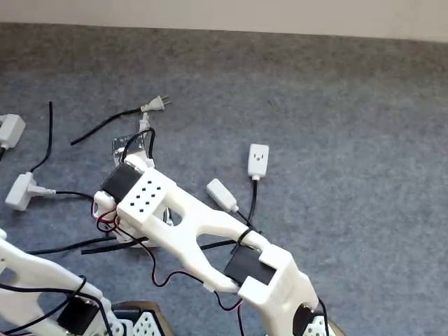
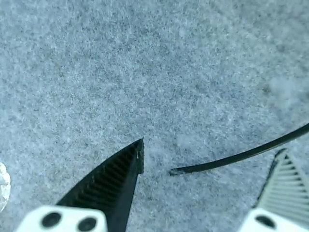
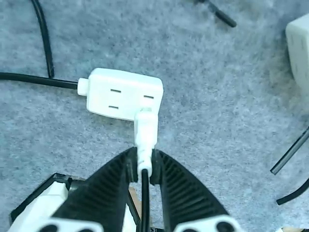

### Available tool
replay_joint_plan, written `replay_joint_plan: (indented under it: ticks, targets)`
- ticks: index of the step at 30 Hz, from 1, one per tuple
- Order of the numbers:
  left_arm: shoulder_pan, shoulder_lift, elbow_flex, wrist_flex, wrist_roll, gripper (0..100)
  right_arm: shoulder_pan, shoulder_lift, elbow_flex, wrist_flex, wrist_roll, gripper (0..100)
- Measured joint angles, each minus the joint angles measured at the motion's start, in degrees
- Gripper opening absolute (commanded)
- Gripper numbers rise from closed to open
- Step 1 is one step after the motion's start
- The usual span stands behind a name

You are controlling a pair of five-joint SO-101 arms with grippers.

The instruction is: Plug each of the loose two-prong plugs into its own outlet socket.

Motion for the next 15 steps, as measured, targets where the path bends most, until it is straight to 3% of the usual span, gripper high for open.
replay_joint_plan:
  ticks: [15]
  targets:
    - [0.0, 0.0, 0.0, 0.0, 0.0, 40, 0.0, 0.0, 0.0, -0.4, 0.0, 0.5]
